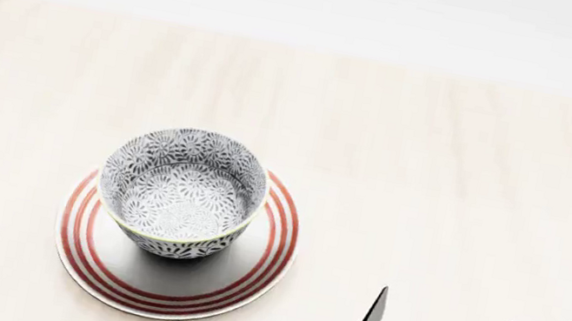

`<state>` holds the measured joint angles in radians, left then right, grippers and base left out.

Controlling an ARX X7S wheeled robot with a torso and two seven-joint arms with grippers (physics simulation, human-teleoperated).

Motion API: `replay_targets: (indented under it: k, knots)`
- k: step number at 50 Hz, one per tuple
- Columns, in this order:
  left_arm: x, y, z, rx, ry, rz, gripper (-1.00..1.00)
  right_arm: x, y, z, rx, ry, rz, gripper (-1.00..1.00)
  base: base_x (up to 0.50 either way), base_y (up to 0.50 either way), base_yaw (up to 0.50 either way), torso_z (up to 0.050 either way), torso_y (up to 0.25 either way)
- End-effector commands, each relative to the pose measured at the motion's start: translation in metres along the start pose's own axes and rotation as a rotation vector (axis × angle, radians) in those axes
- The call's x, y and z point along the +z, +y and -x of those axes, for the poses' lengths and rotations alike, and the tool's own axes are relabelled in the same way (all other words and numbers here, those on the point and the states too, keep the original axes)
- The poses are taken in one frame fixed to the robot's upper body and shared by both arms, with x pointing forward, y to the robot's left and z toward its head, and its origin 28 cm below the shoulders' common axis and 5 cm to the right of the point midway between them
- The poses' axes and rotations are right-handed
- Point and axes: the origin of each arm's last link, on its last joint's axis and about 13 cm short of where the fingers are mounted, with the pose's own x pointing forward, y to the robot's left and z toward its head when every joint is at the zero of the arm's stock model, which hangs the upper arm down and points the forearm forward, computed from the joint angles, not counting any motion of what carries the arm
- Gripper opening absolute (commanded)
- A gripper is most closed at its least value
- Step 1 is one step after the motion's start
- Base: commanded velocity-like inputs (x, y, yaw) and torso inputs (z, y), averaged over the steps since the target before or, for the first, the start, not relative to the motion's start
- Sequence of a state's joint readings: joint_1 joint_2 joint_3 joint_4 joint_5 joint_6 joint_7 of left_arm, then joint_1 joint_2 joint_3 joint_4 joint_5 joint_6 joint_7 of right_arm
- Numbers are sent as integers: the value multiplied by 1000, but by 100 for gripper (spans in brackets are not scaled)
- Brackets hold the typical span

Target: Put the bowl on the plate.

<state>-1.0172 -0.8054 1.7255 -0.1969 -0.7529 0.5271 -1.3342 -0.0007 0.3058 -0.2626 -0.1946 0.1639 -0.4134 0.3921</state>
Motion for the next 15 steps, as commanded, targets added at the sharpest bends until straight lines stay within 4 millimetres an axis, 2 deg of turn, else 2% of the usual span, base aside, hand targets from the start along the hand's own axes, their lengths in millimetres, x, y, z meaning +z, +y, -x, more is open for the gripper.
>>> replay_targets:
  k: [1, 9, 14, 15]
  knots:
    - [-16, 10, 55, 47, -166, 62, 100, -7, 1, 2, 14, 8, 32, 100, 0, 0, 0, 0, 0]
    - [-15, 8, 76, 59, -285, 79, 100, -17, -8, 6, -3, -13, 72, 100, 0, 0, 0, 0, 0]
    - [-17, 7, 81, 60, -372, 63, 100, -24, -13, 9, -23, -34, 87, 100, 0, 0, 0, 0, 0]
    - [-16, 7, 81, 57, -385, 60, -100, -24, -13, 9, -23, -38, 88, 100, 0, 0, 0, 0, 0]
